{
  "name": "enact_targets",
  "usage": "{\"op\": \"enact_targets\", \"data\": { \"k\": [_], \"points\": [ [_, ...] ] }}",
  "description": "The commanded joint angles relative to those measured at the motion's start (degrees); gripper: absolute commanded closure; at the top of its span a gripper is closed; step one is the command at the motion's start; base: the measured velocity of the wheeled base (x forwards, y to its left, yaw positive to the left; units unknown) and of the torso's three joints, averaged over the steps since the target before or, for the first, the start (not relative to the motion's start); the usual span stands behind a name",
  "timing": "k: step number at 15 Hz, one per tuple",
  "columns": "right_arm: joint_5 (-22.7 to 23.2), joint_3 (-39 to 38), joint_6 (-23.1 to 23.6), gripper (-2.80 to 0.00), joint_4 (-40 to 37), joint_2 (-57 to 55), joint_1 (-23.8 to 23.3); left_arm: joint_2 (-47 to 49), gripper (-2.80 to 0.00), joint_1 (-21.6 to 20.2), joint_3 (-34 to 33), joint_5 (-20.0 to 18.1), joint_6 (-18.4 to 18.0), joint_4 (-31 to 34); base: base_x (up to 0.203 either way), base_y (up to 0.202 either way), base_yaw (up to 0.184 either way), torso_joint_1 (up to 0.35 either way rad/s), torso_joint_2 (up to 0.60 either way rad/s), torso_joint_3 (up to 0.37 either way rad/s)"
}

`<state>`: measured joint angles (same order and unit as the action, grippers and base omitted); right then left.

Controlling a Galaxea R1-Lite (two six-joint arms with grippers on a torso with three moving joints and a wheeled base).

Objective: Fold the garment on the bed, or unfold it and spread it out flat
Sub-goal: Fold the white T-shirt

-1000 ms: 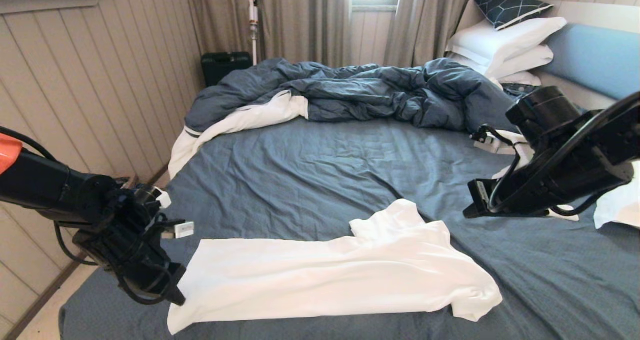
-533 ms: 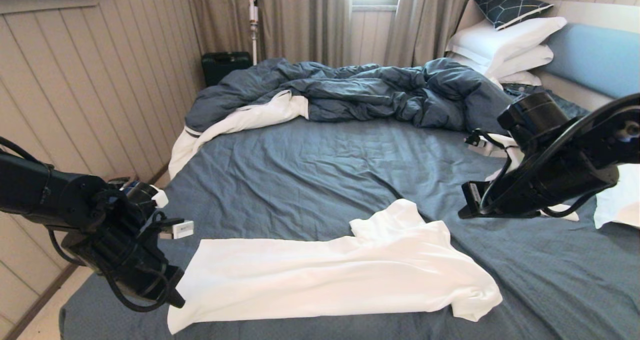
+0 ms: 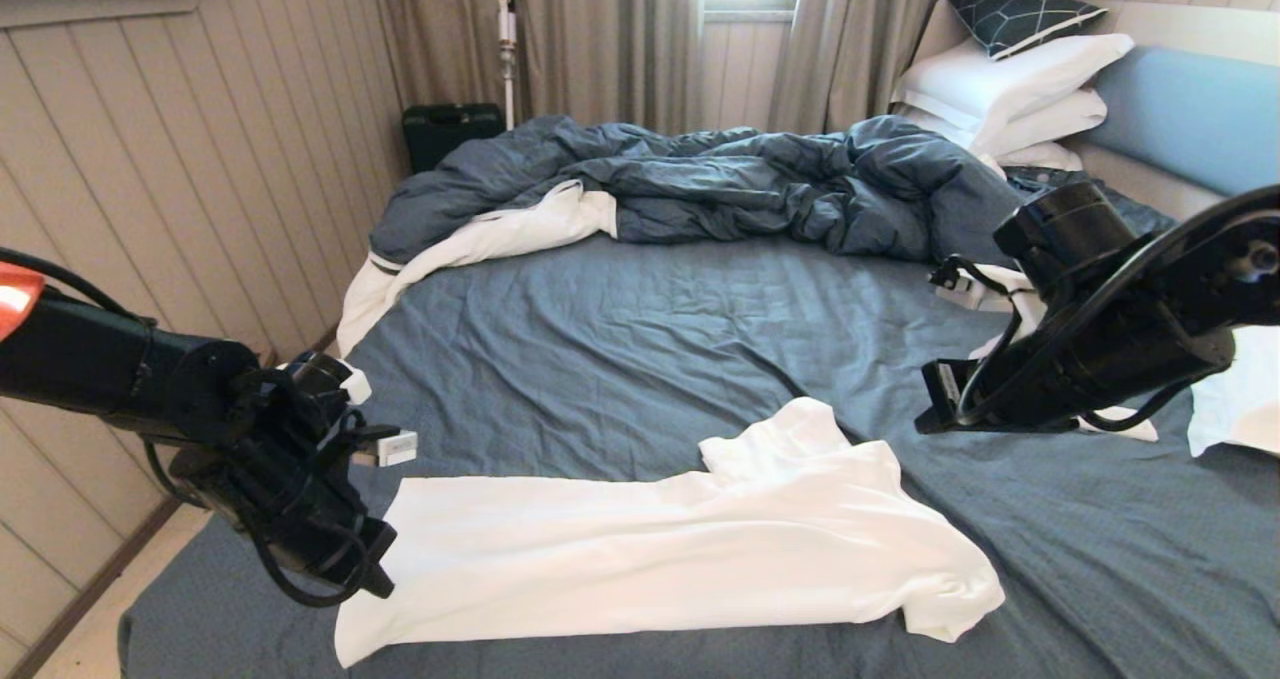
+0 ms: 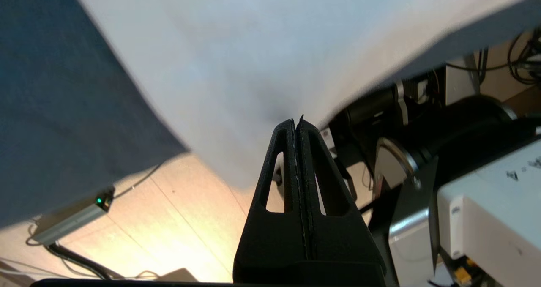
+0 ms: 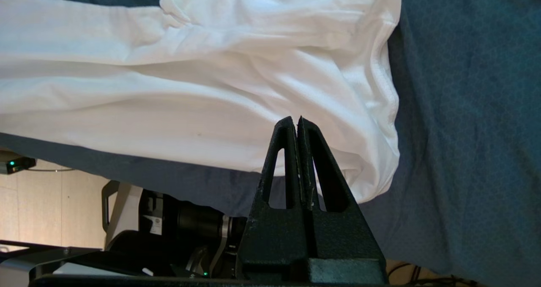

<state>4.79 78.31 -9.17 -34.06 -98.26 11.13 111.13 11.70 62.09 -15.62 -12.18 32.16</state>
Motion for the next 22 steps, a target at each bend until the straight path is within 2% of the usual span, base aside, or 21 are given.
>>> {"op": "enact_targets", "data": {
  "k": [1, 3, 6, 10, 13, 15, 16, 18, 20, 21, 22],
  "points": [
    [0.04, 0.61, -0.06, 0.00, -0.22, 0.52, 0.03, 6.85, 0.00, 0.12, 3.90, -0.08, 0.02, 0.08, 0.000, 0.000, 0.000, 0.000, 0.00, 0.000],
    [-0.04, 0.79, -0.06, 0.00, -0.30, 0.87, 0.13, 11.89, 0.00, 0.09, 9.10, -0.04, 0.24, 0.36, 0.000, 0.000, 0.000, 0.000, 0.00, 0.000],
    [-0.04, 1.45, -0.15, 0.00, -0.30, 0.87, 0.18, 15.61, 0.00, 0.07, 12.63, 0.39, 0.04, -0.13, 0.000, 0.000, 0.000, 0.000, 0.00, 0.000],
    [0.04, 1.66, -0.24, 0.00, -0.30, 1.46, 0.12, 17.28, 0.00, -0.77, 19.71, 4.86, 0.57, -1.61, 0.000, 0.000, 0.000, 0.000, 0.00, 0.000],
    [0.22, 1.49, -0.15, 0.00, -0.22, 2.10, 0.12, 19.45, 0.00, -1.35, 21.58, 8.78, 2.16, -7.81, 0.000, 0.000, 0.000, 0.000, 0.00, 0.000],
    [0.22, 1.41, -0.15, 0.00, -0.22, 2.28, 0.12, 23.38, 0.00, -1.34, 22.26, 14.68, 4.54, -19.64, 0.000, 0.000, 0.000, 0.000, 0.00, 0.000],
    [0.13, 1.17, -0.13, 0.00, -0.22, 2.70, 0.04, 24.28, 0.00, -1.33, 22.37, 16.02, 5.21, -21.66, 0.000, 0.000, 0.000, 0.000, 0.00, 0.000],
    [0.13, 1.14, -0.15, 0.00, -0.22, 2.81, 0.03, 24.24, 0.00, -1.36, 22.66, 16.06, 5.90, -21.79, 0.000, 0.000, 0.000, 0.000, 0.00, 0.000],
    [0.13, 1.25, -0.20, 0.00, -0.30, 3.07, 0.17, 22.93, 0.00, -2.73, 24.26, 15.64, 8.92, -21.04, 0.000, 0.000, 0.000, 0.000, 0.00, 0.000],
    [0.22, 1.05, -0.24, 0.00, -0.30, 3.25, 0.30, 21.18, 0.00, -3.88, 24.39, 14.57, 9.22, -20.39, 0.000, 0.000, 0.000, 0.000, 0.00, 0.000],
    [0.22, 0.84, -0.24, 0.00, -0.30, 3.33, 0.84, 19.57, 0.00, -5.33, 24.52, 11.56, 9.64, -19.15, 0.000, 0.000, 0.000, 0.000, 0.00, 0.000]
  ]
}}
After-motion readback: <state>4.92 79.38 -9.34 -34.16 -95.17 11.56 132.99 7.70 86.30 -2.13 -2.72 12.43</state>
